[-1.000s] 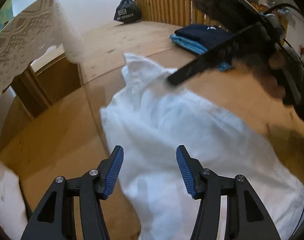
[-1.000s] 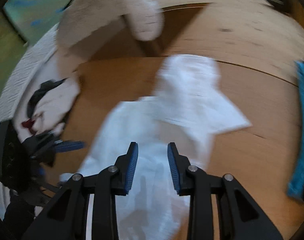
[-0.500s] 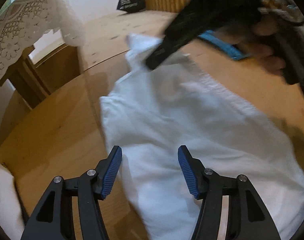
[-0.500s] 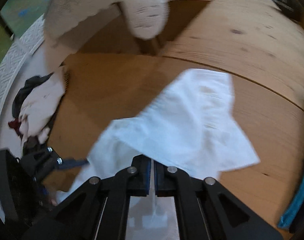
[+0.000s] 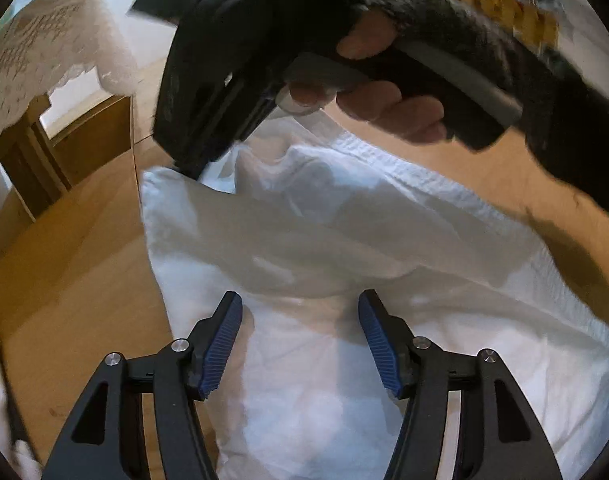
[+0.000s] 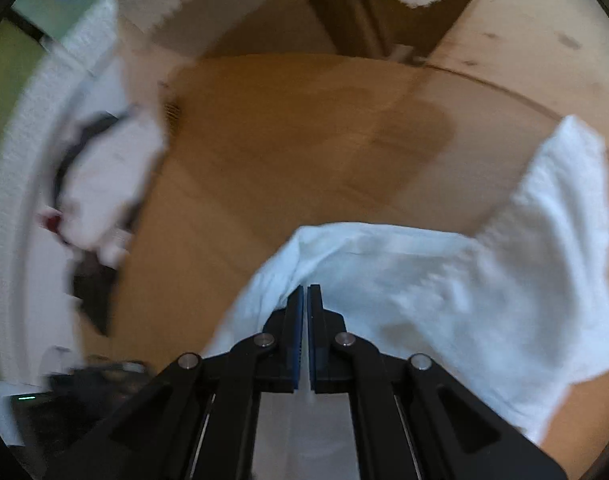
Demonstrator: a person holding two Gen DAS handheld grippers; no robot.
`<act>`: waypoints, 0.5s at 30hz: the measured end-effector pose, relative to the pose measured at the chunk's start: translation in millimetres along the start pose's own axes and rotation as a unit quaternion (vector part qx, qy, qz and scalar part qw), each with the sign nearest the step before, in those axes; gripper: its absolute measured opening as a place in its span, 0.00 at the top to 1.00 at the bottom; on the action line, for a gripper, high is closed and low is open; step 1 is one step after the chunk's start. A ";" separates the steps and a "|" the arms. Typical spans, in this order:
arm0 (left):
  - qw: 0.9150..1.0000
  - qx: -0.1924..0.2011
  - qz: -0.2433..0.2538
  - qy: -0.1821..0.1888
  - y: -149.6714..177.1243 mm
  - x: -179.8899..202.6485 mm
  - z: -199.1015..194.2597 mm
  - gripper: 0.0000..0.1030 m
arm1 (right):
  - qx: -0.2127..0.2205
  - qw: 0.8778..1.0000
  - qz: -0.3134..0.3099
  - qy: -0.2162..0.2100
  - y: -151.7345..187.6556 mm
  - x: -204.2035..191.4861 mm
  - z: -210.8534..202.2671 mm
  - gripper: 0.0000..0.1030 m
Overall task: Fold clothes
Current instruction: 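Pinch the shirt hem with the right tool and lift it toward the collar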
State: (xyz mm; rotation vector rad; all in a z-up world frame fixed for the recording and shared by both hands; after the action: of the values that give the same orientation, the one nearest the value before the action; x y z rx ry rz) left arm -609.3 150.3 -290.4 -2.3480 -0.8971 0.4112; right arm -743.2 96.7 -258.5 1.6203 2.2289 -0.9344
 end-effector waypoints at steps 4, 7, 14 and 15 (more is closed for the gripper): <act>1.000 0.004 0.002 -0.002 3.5 1.3 -2.2 0.42 | 0.040 0.998 -0.022 0.041 -14.3 5.3 -15.9 0.98; 1.000 0.003 0.003 -0.004 5.2 0.7 -2.5 0.41 | 0.010 0.998 -0.019 0.059 -4.9 16.2 -15.3 0.98; 1.000 -0.004 0.014 -0.018 1.4 -0.3 -2.7 0.40 | -0.028 0.995 -0.053 0.076 10.6 18.7 9.5 0.98; 1.000 -0.005 0.015 -0.019 -2.7 -1.3 -2.6 0.40 | -0.012 0.995 -0.057 0.084 3.2 17.7 12.8 1.00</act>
State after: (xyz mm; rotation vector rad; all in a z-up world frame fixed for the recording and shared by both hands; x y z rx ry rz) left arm -610.4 150.0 -286.6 -2.3721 -0.8837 0.4651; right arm -748.9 103.0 -278.8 1.6317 2.4563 -0.8238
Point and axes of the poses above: each gripper's, at about its wrist camera, not at the fingertips, and z roughly the way its jaws point, x to its right, y to its underside, the point moved 10 cm from there along z, roughly the way its jaws point, and after that the axes turned 5 degrees about z, right-handed, at the moved point
